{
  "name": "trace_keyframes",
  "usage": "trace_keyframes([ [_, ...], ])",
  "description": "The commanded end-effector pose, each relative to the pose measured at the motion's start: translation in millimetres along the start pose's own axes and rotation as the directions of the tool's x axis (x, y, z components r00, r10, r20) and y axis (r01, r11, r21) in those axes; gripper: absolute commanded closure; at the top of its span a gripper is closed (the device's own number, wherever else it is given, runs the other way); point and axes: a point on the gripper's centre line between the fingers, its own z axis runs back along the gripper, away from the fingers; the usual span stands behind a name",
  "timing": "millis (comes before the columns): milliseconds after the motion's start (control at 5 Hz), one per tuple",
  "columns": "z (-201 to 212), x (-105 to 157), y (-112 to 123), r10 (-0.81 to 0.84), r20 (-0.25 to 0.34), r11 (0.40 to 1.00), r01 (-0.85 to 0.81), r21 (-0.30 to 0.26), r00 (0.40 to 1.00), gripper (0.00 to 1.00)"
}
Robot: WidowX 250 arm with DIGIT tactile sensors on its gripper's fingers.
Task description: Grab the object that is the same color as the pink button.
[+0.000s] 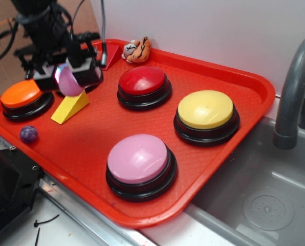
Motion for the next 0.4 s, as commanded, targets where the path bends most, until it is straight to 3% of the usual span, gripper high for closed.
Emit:
trace_keyframes([
  [0, 65, 12, -8, -0.332, -0.107, 0.943, 0.328, -0.054, 0.937, 1.0],
  [200, 80, 16, -10, -0.37, -0.108, 0.929, 0.37, -0.026, 0.922, 1.0],
])
